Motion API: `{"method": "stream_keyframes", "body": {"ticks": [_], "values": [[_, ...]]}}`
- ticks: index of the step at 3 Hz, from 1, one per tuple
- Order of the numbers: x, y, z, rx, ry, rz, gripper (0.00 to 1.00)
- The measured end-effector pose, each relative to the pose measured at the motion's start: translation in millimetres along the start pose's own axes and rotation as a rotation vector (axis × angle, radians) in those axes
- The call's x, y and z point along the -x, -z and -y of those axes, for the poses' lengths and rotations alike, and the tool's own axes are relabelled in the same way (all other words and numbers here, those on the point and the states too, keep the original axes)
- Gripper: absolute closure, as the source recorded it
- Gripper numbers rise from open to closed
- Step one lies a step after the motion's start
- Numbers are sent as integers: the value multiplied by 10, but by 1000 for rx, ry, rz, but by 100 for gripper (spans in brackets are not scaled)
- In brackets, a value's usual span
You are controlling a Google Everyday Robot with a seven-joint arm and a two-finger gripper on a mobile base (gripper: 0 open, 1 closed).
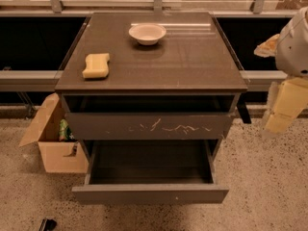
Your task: Close middle drawer
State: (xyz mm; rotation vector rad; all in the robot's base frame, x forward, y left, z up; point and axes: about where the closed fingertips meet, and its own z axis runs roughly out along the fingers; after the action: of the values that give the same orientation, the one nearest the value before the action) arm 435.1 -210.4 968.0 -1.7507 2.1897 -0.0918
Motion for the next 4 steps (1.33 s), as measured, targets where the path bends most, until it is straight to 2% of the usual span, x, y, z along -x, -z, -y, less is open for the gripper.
{"method": "stream_keyframes", "body": {"ticks": [1, 2, 3, 4], "values": [[76, -343, -188, 35, 70, 52, 0], [118, -1016, -525, 128, 130, 102, 0], [83, -1553, -828, 190, 155, 90, 0], [83, -1553, -828, 190, 155, 90, 0]]}}
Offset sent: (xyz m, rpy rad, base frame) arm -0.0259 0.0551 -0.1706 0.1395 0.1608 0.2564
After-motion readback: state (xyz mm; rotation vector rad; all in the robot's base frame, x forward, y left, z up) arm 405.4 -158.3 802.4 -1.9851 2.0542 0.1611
